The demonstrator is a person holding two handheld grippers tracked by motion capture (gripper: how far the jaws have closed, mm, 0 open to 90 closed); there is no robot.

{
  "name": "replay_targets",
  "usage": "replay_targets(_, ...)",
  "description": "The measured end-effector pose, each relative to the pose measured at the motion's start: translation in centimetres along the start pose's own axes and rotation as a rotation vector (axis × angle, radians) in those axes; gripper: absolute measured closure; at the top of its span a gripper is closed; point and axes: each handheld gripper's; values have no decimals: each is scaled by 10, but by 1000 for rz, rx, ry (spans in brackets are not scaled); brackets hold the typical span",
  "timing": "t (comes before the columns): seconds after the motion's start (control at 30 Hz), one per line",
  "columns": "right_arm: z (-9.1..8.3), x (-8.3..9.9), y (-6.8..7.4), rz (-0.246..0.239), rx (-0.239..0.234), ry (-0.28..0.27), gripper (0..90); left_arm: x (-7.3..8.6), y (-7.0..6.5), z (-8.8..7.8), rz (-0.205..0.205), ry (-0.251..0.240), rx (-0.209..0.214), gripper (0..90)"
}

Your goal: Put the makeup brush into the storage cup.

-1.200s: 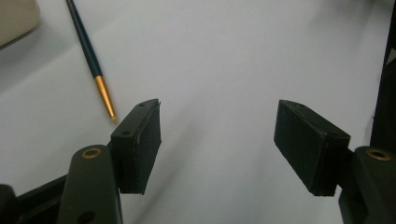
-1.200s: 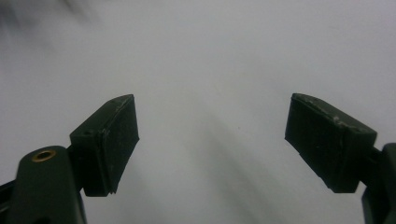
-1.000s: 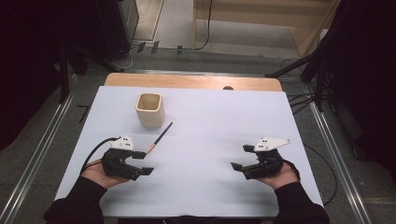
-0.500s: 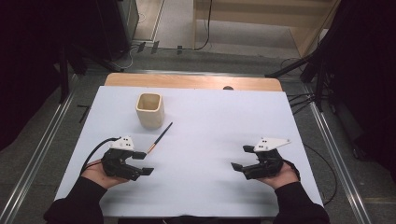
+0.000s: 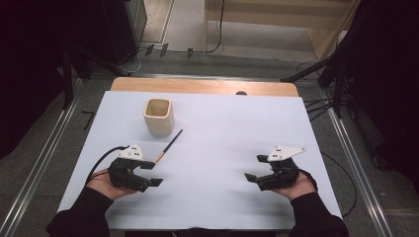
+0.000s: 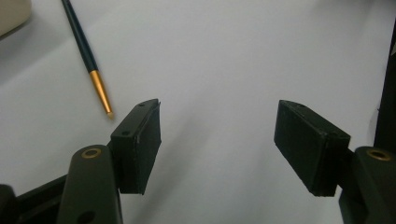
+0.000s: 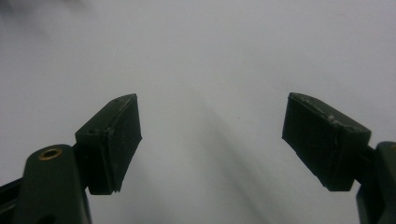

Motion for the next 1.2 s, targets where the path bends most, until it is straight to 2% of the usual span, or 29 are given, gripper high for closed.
replay_targets(0.2, 0, 0, 0, -2, -1, 2, 210, 0, 0, 0, -1, -5, -4, 322)
replay_targets(0.33, 0, 0, 0, -2, 1, 6, 210, -1, 1, -2, -5, -26, -20, 322)
replay_targets(0.5, 0, 0, 0, -3, 2, 7, 211, -1, 3, -3, -26, -43, -37, 318)
replay_targets(0.83, 0, 1, -1, -3, 8, 10, 214, -7, 13, -3, -119, -110, -133, 314)
replay_targets(0.97, 0, 1, -1, 6, 8, 6, 214, -10, 16, -1, -122, -108, -170, 314)
replay_targets(1.2, 0, 1, -1, 5, 9, 8, 216, -13, 17, 3, -127, -109, -174, 314)
Point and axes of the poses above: each handheld gripper's, and its own axes: z roughly forward along the jaws, x roughly out of its underside, y roughly to its left, and after that the axes turned 3 degrees about y, right-handed
